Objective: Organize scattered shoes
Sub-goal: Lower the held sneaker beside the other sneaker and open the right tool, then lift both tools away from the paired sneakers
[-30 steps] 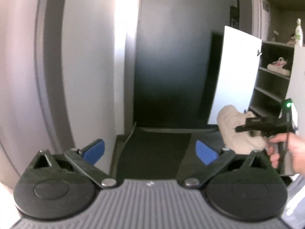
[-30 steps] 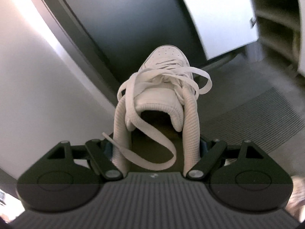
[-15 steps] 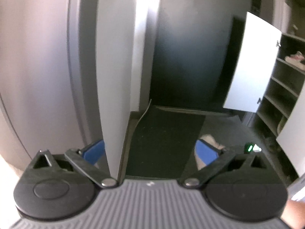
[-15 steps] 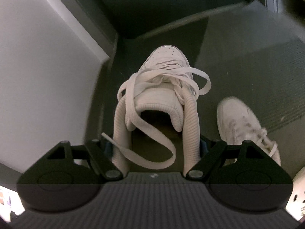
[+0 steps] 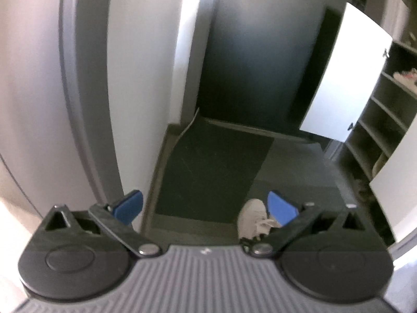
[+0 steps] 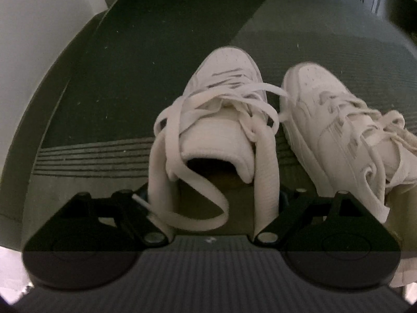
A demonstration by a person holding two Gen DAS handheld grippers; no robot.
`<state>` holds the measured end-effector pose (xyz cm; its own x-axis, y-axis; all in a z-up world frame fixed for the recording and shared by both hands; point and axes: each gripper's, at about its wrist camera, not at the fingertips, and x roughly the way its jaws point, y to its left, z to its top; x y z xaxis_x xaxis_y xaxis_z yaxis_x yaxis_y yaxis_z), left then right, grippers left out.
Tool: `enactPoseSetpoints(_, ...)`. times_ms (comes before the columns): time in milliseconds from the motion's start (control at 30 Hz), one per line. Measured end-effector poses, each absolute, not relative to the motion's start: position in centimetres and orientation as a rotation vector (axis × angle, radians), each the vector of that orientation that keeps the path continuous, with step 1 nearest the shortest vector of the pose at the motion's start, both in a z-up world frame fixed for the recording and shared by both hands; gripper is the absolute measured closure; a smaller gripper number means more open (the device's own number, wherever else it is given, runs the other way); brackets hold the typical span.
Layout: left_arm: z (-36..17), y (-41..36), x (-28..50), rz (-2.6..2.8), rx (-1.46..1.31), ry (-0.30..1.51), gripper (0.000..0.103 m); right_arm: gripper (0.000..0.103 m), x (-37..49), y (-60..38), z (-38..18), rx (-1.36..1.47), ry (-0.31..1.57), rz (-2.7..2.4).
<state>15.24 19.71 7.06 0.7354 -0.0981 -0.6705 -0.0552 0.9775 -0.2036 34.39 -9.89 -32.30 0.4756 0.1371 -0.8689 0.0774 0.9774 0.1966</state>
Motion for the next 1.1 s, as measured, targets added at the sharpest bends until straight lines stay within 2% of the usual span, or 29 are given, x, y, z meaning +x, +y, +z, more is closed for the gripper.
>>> enactPoseSetpoints(167, 7.3, 19.0, 14.9, -0.060, -0.230, 0.734, 0.000, 0.011, 34.4, -11.3, -31.3, 0.189, 1.206, 0.065)
enactPoseSetpoints(233, 7.4, 18.5, 14.7, -0.078, -0.230, 0.727, 0.000, 0.007, 33.0, -11.9, -29.9, 0.215, 1.183, 0.080)
enactPoseSetpoints(267, 7.5, 18.2, 14.6, -0.087, -0.229, 0.723, 0.000, 0.001, 32.4, -12.4, -29.1, 0.244, 1.167, 0.083)
enactPoseSetpoints(400, 7.9, 16.3, 13.9, -0.117, -0.199, 0.702, 0.000, 0.000, 31.5, -13.8, -25.7, 0.276, 1.123, 0.067)
enactPoseSetpoints(767, 8.1, 10.6, 12.9, -0.196, -0.147, 0.718, 0.000, 0.000, 28.0, -17.3, -8.2, 0.236, 0.958, 0.130)
enactPoseSetpoints(967, 7.3, 10.3, 10.7, -0.222, -0.141, 0.728, 0.000, 0.000, 20.7, -18.4, 1.3, 0.285, 0.845, 0.189)
enactPoseSetpoints(1100, 6.5, 10.1, 8.7, -0.219, -0.124, 0.718, 0.000, 0.000, 14.8, -19.0, 5.5, 0.293, 0.743, 0.211)
